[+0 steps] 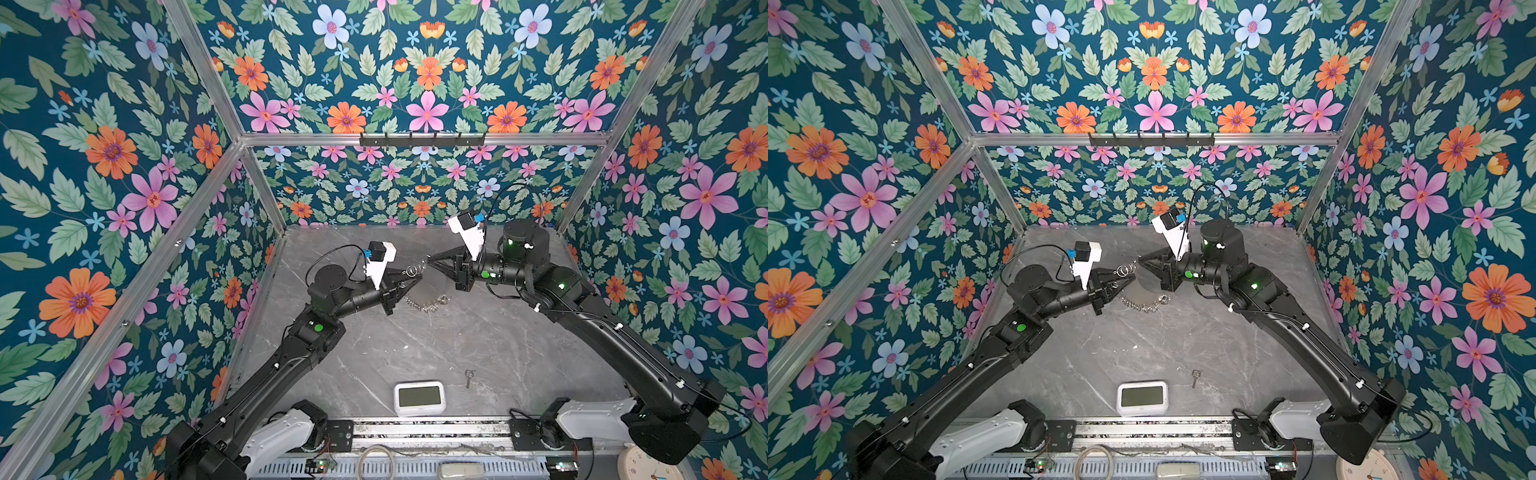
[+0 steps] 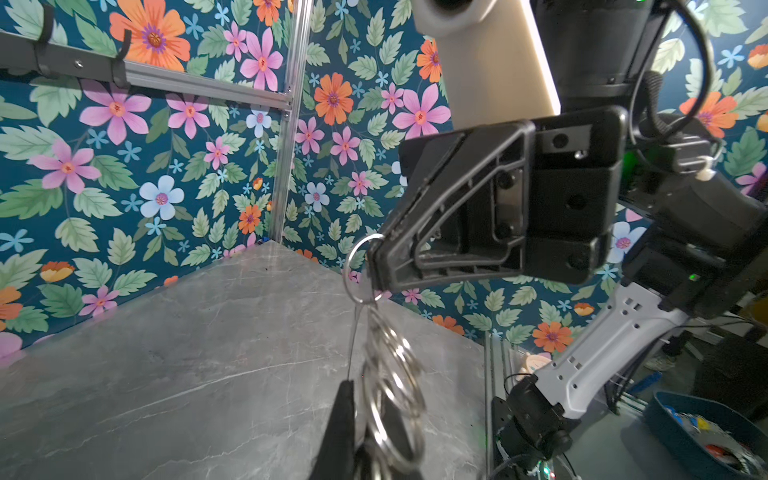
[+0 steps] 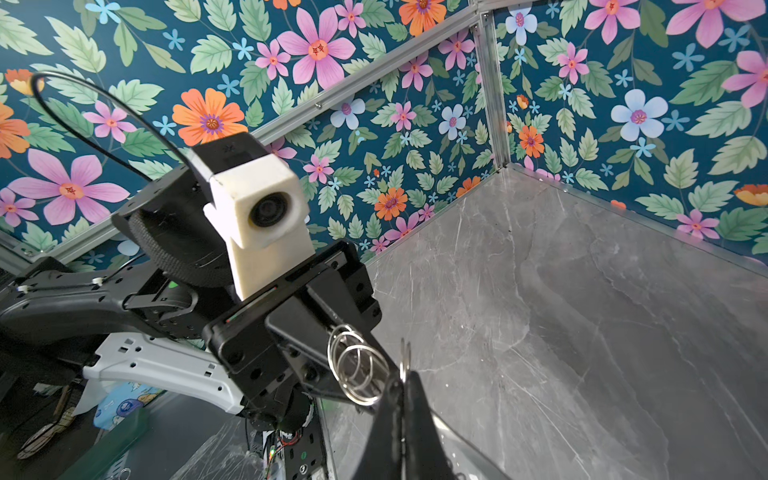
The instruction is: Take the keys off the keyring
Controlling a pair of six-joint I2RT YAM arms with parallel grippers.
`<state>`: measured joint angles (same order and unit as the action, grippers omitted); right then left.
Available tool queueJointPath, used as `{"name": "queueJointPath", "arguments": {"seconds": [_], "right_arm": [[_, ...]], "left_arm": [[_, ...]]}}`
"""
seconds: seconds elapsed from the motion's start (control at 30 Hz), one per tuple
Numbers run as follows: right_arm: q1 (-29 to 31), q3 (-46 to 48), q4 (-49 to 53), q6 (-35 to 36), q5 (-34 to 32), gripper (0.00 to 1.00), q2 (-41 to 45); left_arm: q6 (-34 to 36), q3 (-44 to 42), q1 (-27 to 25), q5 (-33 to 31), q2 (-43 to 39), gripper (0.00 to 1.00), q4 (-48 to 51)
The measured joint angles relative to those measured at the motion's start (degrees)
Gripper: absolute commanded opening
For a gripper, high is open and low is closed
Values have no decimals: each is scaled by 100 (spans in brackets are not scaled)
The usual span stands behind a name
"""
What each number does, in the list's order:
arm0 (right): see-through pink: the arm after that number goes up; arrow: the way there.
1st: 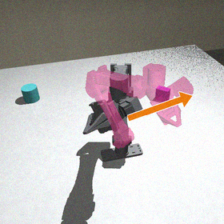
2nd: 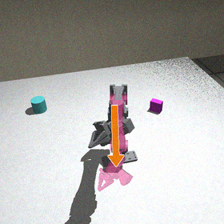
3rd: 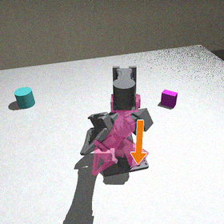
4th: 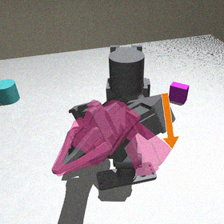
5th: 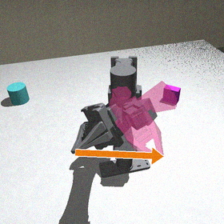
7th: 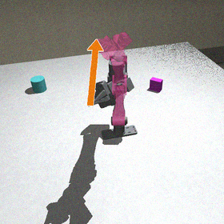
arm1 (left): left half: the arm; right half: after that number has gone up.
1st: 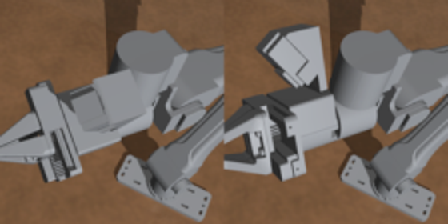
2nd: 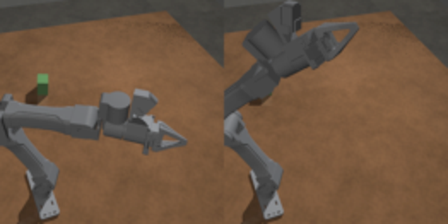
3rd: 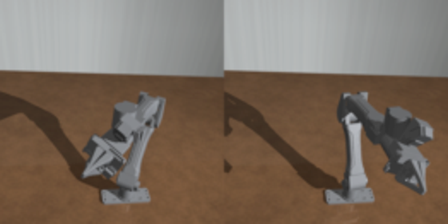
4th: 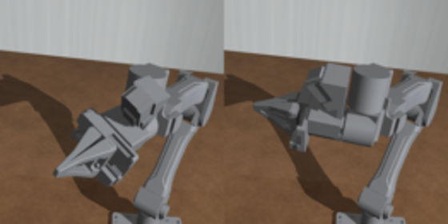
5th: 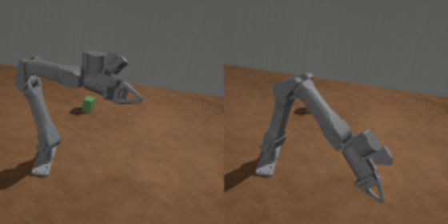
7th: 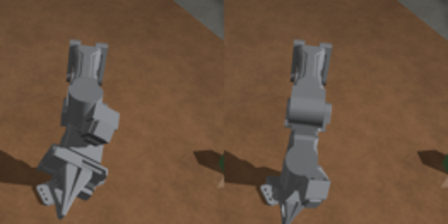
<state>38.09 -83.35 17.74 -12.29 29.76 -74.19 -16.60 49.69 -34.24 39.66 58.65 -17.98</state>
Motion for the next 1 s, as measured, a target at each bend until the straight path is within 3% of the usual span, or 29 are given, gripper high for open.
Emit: {"name": "queueJointPath", "arguments": {"seconds": [0.07,0.23,0.37,0.7,1.0], "right_arm": [[2,20,-46,-68,-17,0,-33],[7,116,-87,-162,-55,38,-42],[9,302,-85,-151,-334,50,83],[-546,1604,-262,-400,-717,58,927],[-1093,2610,-1099,-874,629,59,1147]], "left_arm": [[-127,-24,7,-33,0,0,0],[-326,-116,4,-238,-48,0,-7],[-570,-114,9,-540,-116,0,2],[-992,125,13,-1071,-61,0,299],[-1023,26,127,-656,-203,0,13]]}}
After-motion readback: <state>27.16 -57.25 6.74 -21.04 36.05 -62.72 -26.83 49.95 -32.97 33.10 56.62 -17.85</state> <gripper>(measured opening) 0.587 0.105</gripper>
